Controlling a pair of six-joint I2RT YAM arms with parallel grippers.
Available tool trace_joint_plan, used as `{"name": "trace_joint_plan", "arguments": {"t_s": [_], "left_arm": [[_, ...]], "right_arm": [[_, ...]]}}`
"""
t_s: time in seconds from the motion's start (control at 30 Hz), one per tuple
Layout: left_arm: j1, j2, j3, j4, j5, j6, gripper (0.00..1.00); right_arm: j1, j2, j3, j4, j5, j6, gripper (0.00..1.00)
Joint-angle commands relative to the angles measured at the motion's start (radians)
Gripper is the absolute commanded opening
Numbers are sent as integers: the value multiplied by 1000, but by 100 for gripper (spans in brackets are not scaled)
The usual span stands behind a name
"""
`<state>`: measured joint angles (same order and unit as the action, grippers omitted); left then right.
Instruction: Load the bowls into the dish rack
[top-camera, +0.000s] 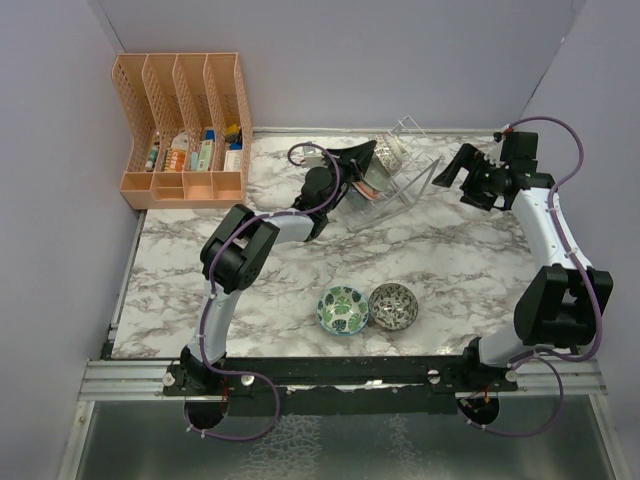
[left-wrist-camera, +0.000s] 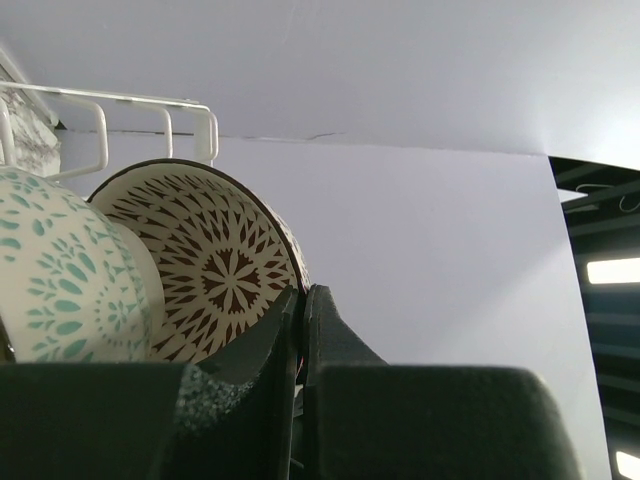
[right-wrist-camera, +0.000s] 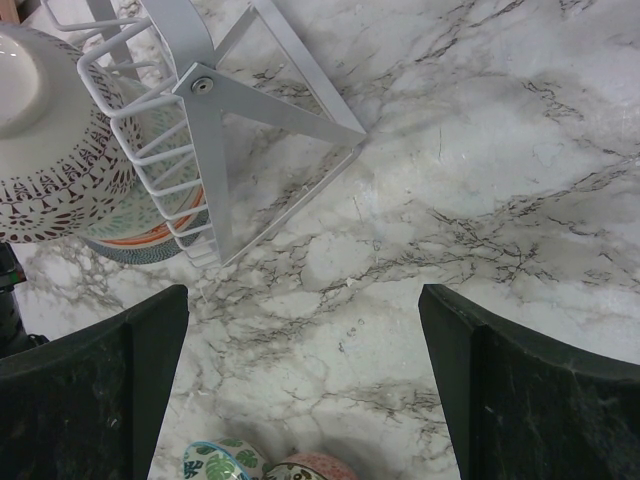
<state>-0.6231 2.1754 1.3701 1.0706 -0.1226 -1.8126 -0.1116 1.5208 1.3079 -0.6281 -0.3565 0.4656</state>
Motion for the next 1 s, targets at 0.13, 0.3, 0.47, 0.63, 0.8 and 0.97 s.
{"name": "trace_joint_plan", "arguments": {"t_s": [0.13,0.3,0.47,0.63,0.8,0.97], "left_arm": [[8,4,24,36,-8,-30,9],[8,5,24,24,1,-38,9],[8,-6,20,-3,15,-36,12],[9,-30,9,-65,33,-27,15],[12,-48,-11,-69,23,-27,17],[19,-63,-32,-103,36,-12,18]], "right_arm": [[-4,14,9,18,-4,-14,98],[-5,15,5,22,-5,-14,98],[-4,17,-1,28,-10,-11,98],[-5,21,1,32,-18,-7,98],[-4,24,-4,42,-24,-5,98],[-4,25,-11,50,-30,-3,98]]}}
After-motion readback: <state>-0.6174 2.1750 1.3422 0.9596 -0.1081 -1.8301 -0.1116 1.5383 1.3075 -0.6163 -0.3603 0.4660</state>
